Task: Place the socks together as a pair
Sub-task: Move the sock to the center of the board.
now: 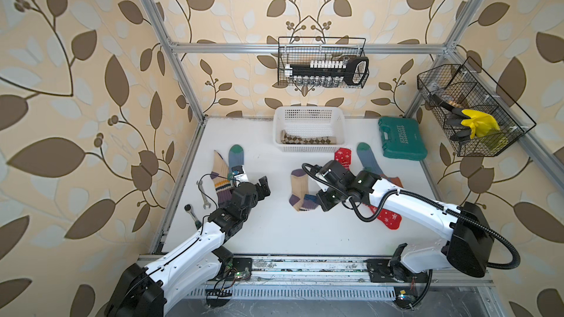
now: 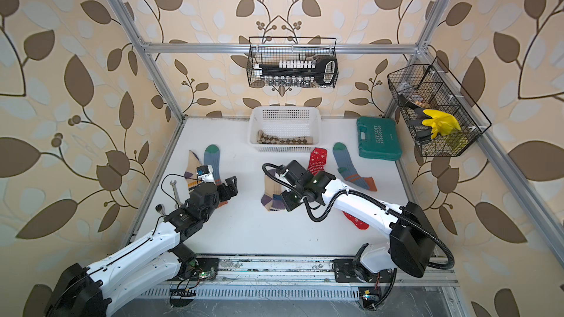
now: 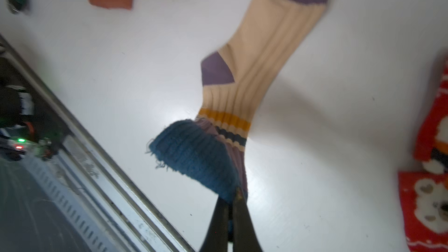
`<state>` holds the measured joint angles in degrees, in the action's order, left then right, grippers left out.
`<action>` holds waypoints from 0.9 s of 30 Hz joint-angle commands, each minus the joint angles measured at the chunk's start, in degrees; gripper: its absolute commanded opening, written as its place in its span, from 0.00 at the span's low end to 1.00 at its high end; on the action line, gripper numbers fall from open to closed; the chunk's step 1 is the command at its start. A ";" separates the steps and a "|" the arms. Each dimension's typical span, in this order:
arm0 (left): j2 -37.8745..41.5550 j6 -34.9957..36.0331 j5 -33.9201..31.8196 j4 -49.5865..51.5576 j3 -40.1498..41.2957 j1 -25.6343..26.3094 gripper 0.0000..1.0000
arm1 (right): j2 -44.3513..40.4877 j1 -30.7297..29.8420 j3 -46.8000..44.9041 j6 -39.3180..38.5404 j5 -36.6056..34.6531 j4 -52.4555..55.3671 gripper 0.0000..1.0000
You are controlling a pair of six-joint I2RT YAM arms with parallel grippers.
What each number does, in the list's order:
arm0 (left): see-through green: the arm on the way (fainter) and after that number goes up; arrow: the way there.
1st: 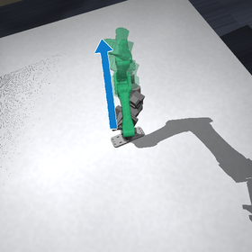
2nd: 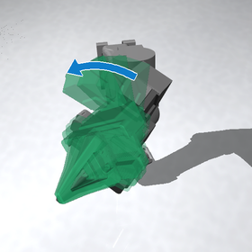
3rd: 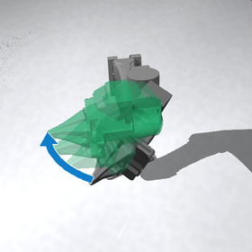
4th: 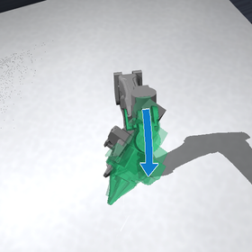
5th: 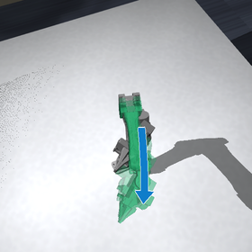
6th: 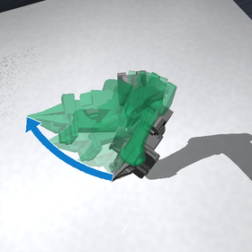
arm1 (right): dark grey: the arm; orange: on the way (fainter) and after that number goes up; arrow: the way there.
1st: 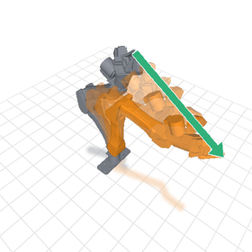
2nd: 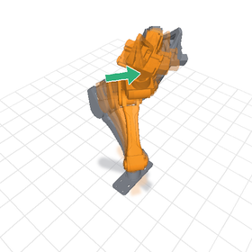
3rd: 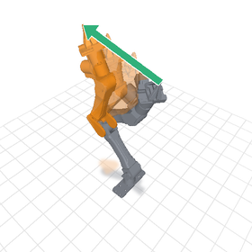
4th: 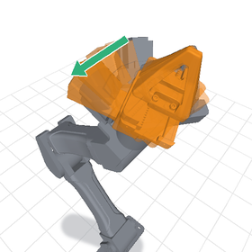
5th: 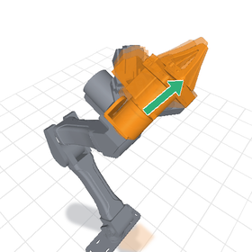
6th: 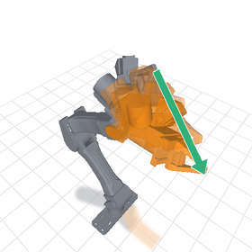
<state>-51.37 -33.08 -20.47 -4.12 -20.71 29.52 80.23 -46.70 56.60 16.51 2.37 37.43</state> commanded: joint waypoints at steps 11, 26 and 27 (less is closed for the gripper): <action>-31.64 3.58 12.70 7.58 -23.79 -0.70 0.97 | -5.14 6.00 -8.75 4.75 -20.28 -6.56 0.14; -50.20 4.50 21.25 17.09 -39.25 -3.13 0.76 | -7.39 9.98 -7.61 5.57 -14.85 -6.32 0.40; -51.24 4.73 21.95 17.62 -40.14 -3.23 0.74 | -7.20 10.00 -7.50 5.62 -13.66 -6.39 0.40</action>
<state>-100.84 -29.87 -2.22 11.49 -57.69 27.05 73.14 -36.95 48.36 21.45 -15.00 31.22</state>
